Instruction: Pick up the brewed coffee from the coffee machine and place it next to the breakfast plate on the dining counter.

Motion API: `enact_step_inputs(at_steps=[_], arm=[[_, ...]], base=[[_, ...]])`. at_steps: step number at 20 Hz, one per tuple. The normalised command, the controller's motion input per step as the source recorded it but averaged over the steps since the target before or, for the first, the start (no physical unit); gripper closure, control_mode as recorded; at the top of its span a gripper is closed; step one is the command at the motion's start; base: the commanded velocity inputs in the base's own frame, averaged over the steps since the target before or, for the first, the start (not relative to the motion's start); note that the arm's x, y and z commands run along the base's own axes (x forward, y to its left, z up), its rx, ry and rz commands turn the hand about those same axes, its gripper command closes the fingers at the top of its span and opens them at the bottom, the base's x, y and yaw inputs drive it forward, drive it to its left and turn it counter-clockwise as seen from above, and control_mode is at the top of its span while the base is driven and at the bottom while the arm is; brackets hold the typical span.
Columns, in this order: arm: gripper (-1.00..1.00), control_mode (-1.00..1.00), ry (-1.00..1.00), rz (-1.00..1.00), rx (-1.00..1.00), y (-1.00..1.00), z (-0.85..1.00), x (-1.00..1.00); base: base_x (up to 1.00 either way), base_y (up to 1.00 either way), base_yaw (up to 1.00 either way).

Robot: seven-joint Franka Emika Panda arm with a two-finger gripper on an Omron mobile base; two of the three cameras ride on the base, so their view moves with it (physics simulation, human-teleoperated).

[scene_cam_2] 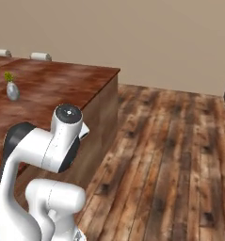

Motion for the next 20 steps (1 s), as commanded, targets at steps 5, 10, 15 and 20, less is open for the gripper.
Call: enact_step_inputs(at_steps=[5, 10, 15, 20], arm=[[1.0, 1.0, 0.0, 0.0, 0.0, 0.0, 0.0, 0.0], [1.0, 1.0, 0.0, 0.0, 0.0, 0.0, 0.0, 0.0], [1.0, 1.0, 0.0, 0.0, 0.0, 0.0, 0.0, 0.0], [1.0, 1.0, 0.0, 0.0, 0.0, 0.0, 0.0, 0.0]], base=[[1.0, -0.52, 0.29], [1.0, -0.62, 0.27], [1.0, -0.8, 0.29], [1.0, -0.81, 0.34]])
